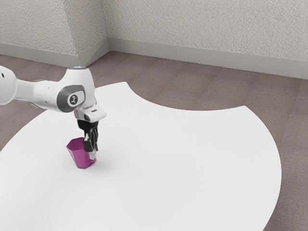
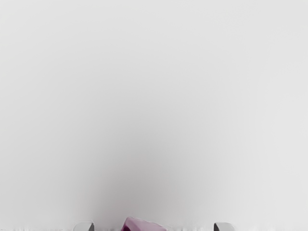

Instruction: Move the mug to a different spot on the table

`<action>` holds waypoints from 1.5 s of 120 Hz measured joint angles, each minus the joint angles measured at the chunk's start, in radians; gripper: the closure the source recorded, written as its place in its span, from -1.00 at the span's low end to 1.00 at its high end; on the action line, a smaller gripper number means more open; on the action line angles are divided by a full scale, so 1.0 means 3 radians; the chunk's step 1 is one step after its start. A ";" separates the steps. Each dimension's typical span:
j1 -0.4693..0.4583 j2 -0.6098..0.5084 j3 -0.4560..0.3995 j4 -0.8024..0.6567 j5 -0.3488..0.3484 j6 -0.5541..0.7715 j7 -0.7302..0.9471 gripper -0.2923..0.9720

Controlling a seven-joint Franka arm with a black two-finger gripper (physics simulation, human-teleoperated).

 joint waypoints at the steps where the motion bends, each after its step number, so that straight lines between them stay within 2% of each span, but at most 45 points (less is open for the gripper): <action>1: 0.0000 0.0001 0.0002 0.0000 0.0002 0.0000 0.0001 0.11; 56: -0.0005 0.0030 0.0031 0.0001 0.0133 0.0161 0.0087 0.45; 81: -0.0004 -0.0062 0.0046 0.0003 0.0464 0.0273 0.0078 0.59; 100: -0.0008 -0.0362 0.0038 -0.0137 0.0620 0.0319 0.0041 0.63; 112: -0.0019 -0.0506 -0.0055 -0.0265 0.0630 0.0338 0.0006 0.64; 140: -0.0017 -0.0654 -0.0278 -0.0506 0.0370 0.0345 -0.0068 0.64; 156: -0.0061 -0.0593 -0.0360 -0.0518 0.0317 0.0346 -0.0103 0.64; 180: -0.0284 -0.0379 -0.0337 -0.0357 0.0341 0.0347 -0.0156 0.64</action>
